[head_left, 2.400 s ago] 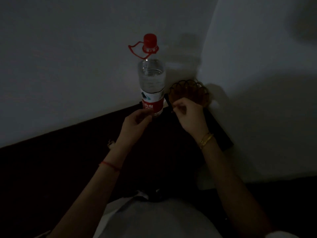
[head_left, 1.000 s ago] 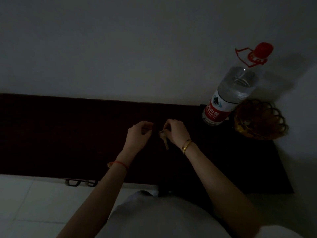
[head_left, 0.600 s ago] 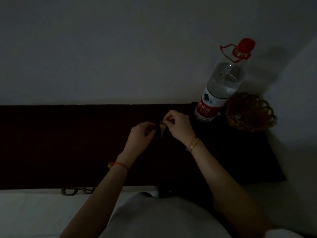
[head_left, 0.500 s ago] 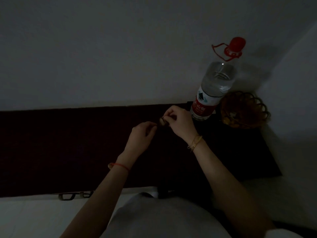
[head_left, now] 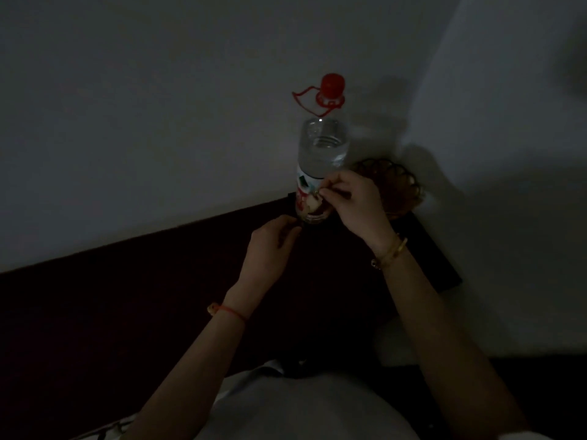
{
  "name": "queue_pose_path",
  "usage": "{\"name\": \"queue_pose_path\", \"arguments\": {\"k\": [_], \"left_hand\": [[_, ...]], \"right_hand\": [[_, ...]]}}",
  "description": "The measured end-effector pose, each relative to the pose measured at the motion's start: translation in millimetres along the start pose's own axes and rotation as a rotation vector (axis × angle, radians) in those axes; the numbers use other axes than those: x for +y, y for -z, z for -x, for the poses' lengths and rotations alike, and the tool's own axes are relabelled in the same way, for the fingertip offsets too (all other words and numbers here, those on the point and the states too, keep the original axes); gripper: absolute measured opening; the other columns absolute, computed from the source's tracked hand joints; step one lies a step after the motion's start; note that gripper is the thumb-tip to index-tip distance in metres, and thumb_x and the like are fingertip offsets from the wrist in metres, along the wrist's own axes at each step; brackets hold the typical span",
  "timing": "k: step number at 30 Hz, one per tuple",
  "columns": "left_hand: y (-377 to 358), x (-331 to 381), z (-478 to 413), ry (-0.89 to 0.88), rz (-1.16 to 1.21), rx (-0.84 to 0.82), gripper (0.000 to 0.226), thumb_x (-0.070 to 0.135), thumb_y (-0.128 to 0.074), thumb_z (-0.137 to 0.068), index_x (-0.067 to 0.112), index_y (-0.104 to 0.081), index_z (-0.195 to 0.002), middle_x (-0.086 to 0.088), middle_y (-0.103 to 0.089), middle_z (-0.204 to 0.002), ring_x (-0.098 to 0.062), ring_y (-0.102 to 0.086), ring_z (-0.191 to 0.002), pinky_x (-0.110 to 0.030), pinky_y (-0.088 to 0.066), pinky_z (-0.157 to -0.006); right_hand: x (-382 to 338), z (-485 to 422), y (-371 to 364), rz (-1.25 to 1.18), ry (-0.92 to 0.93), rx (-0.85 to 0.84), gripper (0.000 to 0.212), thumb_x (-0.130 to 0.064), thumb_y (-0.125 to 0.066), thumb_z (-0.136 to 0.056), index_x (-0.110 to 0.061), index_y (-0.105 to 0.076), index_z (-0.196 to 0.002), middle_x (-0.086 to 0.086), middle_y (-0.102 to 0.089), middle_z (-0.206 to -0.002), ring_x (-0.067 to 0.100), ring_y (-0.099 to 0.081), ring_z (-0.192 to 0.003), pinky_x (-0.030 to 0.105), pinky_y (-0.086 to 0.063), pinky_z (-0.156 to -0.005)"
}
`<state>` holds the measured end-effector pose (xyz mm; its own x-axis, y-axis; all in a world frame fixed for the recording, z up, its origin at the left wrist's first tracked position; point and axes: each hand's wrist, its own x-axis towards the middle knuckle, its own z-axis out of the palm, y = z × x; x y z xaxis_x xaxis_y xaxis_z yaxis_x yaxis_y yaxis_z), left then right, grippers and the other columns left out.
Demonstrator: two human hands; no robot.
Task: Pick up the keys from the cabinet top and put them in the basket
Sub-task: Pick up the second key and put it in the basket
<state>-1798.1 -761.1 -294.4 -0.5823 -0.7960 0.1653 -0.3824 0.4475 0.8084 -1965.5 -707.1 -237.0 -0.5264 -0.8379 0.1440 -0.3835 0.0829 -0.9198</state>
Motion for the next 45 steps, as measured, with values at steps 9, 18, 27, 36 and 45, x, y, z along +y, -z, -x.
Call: {"name": "queue_pose_path", "arguments": {"k": [9, 18, 27, 36, 45], "left_hand": [[-42, 41, -15, 0.045, 0.101, -0.185, 0.006, 0.027, -0.066, -0.087, 0.024, -0.071, -0.087, 0.018, -0.065, -0.074, 0.016, -0.060, -0.069, 0.000, -0.041, -0.063], [-86, 70, -36, 0.181, 0.284, -0.319, 0.018, 0.029, -0.064, -0.089, 0.014, -0.075, -0.090, 0.004, -0.071, -0.077, -0.006, -0.065, -0.071, -0.023, -0.050, -0.071], [-112, 83, -86, 0.120, 0.131, -0.248, 0.027, 0.025, -0.063, -0.090, 0.006, -0.071, -0.108, -0.011, -0.075, -0.103, -0.016, -0.068, -0.091, -0.021, -0.049, -0.075], [-124, 80, -108, 0.086, -0.006, -0.211, 0.025, 0.020, -0.065, -0.086, 0.011, -0.070, -0.109, -0.009, -0.074, -0.102, -0.019, -0.068, -0.093, -0.035, -0.054, -0.082], [-120, 65, -101, -0.041, -0.136, -0.143, 0.020, 0.020, -0.060, -0.088, 0.014, -0.069, -0.104, -0.003, -0.075, -0.100, -0.016, -0.068, -0.082, -0.027, -0.050, -0.069]], "right_hand": [[22, 5, 53, -0.135, -0.153, 0.118, 0.017, -0.007, -0.055, -0.091, 0.005, -0.066, -0.096, 0.009, -0.068, -0.077, 0.004, -0.064, -0.056, 0.019, -0.053, -0.050], [44, -5, 90, -0.060, -0.201, 0.168, 0.014, -0.004, -0.065, -0.084, 0.003, -0.067, -0.096, 0.019, -0.069, -0.090, 0.016, -0.064, -0.063, 0.025, -0.058, -0.060], [70, -67, 114, 0.049, -0.258, 0.176, 0.008, -0.002, -0.066, -0.082, 0.000, -0.068, -0.090, 0.025, -0.069, -0.090, 0.020, -0.059, -0.055, 0.039, -0.056, -0.065], [100, -109, 117, 0.333, -0.243, 0.074, 0.014, 0.000, -0.063, -0.081, 0.004, -0.072, -0.092, 0.022, -0.070, -0.098, 0.032, -0.063, -0.093, 0.025, -0.043, -0.074], [122, -106, 99, 0.522, -0.177, -0.020, 0.019, -0.013, -0.063, -0.083, 0.000, -0.070, -0.094, 0.025, -0.071, -0.103, 0.040, -0.065, -0.097, 0.039, -0.051, -0.083]]}}
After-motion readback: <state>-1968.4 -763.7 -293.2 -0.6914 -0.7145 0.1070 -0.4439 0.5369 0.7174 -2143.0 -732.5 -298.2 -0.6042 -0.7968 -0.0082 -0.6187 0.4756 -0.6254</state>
